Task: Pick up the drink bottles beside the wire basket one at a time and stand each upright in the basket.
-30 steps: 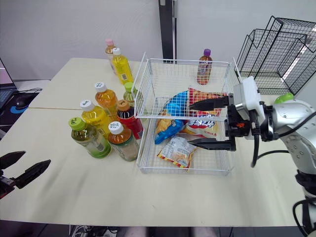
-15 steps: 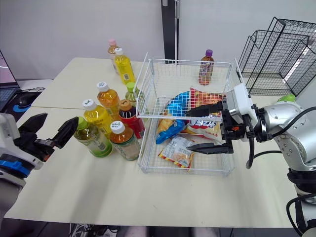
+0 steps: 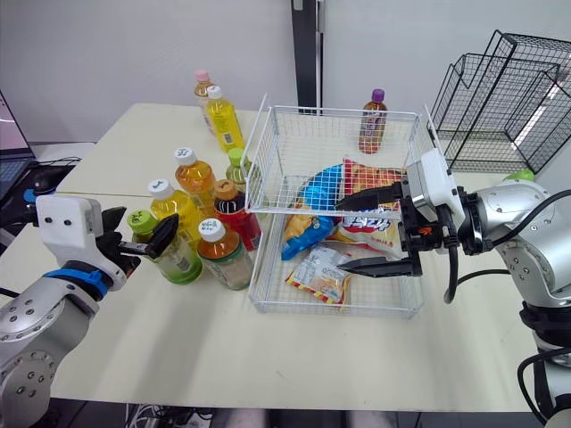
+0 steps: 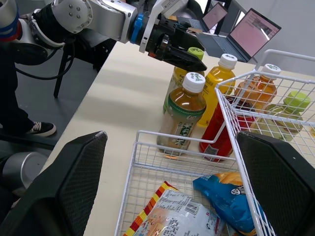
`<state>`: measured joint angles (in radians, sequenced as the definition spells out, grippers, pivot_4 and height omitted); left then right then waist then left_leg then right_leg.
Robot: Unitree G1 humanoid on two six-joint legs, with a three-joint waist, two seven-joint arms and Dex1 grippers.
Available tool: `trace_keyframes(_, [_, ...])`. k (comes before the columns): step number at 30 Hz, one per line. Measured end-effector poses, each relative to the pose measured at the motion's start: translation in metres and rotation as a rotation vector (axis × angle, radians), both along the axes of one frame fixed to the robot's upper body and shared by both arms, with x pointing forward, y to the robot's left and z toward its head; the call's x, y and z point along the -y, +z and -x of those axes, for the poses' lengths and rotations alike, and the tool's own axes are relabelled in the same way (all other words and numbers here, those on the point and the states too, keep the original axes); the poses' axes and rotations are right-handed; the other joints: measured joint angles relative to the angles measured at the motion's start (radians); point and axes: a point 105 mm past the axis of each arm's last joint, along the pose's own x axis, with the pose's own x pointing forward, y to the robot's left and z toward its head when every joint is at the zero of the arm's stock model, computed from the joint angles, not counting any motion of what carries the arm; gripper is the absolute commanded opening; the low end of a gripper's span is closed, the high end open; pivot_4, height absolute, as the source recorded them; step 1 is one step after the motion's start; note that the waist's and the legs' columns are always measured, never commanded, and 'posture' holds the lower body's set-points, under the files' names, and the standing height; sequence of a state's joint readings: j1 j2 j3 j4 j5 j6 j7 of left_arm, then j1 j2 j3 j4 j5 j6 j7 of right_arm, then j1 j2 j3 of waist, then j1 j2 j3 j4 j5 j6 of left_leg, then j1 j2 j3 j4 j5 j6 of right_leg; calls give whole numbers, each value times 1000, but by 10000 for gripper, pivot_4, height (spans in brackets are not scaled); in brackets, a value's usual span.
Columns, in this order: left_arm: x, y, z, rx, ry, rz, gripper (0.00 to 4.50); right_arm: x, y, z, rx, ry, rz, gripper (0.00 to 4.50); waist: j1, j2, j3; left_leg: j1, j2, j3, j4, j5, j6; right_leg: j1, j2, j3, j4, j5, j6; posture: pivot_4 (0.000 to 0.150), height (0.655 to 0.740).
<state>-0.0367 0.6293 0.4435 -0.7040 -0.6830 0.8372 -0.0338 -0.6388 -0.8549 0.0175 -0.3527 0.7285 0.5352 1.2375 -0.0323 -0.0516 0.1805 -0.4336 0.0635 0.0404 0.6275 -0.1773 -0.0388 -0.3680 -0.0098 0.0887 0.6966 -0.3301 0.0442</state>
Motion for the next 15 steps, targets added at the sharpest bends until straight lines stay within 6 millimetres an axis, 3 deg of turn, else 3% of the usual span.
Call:
trace_keyframes(2, [3,0,-1,5,-10,6,45000,-1,0,1,4,3,2,44926,0,0,0,0,0,0,0,0,0,0,0,0,0,0,0,1500,7268])
trace_keyframes(4, [4,1,-2,13,-10,13,41062,-1,0,2,7,6,4,45000,0,0,0,0,0,0,0,0,0,0,0,0,0,0,0,1500,7268])
trace_keyframes(11, [7,6,-4,38,-23,27,19541,0,0,3,8,2,3,45000,0,0,0,0,0,0,0,0,0,0,0,0,0,0,0,1500,7268])
trace_keyframes(13, [7,6,-4,36,-23,28,14770,0,0,3,7,1,3,45000,0,0,0,0,0,0,0,0,0,0,0,0,0,0,0,1500,7268])
trace_keyframes(15, [7,5,-4,34,-19,25,13284,0,0,3,9,-3,0,45000,0,0,0,0,0,0,0,0,0,0,0,0,0,0,0,1500,7268])
